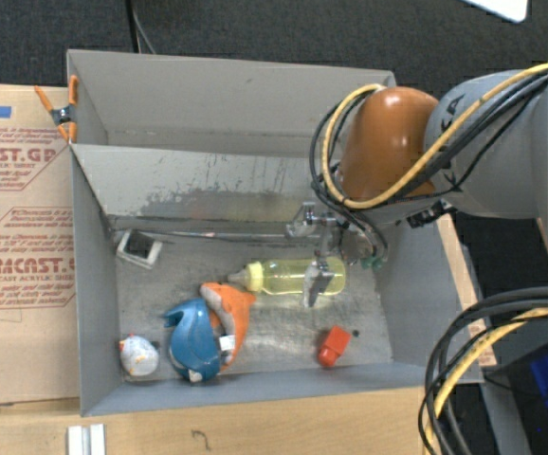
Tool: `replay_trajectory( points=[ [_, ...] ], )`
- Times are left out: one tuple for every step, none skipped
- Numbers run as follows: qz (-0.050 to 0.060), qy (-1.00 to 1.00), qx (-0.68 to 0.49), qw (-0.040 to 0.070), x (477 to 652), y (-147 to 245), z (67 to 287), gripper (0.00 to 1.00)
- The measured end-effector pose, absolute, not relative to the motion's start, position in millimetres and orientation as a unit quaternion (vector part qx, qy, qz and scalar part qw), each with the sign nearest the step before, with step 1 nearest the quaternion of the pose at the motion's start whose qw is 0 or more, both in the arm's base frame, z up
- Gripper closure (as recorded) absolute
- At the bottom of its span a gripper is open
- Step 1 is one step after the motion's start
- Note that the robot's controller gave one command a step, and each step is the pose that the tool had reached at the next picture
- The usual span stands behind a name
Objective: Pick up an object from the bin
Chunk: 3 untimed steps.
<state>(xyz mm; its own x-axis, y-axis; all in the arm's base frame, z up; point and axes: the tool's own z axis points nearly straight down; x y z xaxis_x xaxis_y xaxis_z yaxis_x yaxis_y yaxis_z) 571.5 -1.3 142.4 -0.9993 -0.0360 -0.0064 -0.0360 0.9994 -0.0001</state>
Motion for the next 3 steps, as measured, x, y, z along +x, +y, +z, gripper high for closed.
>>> replay_trajectory(
  points=[
    [0.000, 1.000, -0.017, -0.001, 571.4, -5, 100, 0.00],
    [0.000, 1.000, -0.009, 0.002, 576.0, -38, 132, 0.00],
    [0.000, 0.998, -0.070, 0.002, 578.9, -10, 71, 0.00]
  ],
)
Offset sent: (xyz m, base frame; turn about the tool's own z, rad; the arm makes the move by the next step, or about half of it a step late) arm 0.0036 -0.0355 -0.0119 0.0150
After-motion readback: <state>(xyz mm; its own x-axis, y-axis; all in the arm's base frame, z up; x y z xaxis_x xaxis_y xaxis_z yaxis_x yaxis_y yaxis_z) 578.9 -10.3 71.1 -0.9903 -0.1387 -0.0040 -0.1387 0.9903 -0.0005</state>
